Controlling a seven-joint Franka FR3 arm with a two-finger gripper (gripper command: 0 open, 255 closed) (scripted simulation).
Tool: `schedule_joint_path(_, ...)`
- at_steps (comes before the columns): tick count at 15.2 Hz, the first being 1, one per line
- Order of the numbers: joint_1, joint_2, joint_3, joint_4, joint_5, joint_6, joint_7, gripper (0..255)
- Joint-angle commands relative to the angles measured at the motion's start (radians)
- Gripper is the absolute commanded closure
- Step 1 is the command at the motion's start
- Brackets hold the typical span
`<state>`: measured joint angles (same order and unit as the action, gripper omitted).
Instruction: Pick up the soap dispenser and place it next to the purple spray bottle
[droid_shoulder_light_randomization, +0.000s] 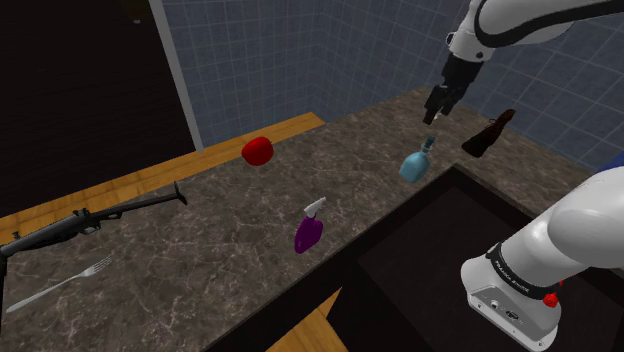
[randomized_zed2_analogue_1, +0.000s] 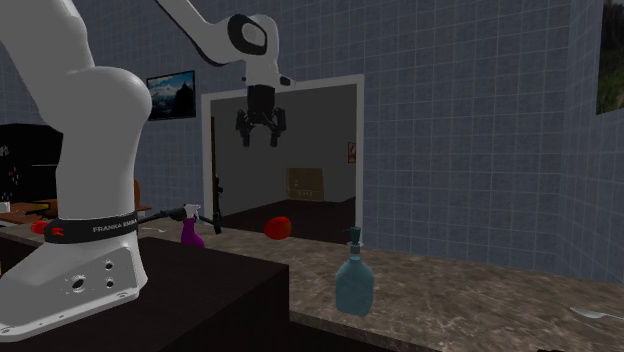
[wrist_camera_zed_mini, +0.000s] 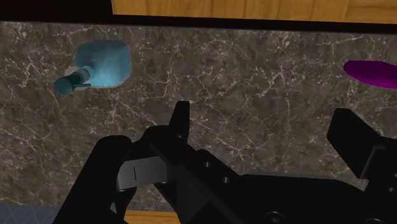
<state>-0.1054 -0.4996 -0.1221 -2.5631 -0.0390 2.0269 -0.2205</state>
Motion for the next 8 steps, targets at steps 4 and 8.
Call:
schedule_joint_path(4,-0.038,0.142,-0.066,0.006,-0.038,0.136,-0.077,0)
schedule_joint_path(8,-0.061,0.276,-0.114,0.038,-0.049,0.238,-0.138,0)
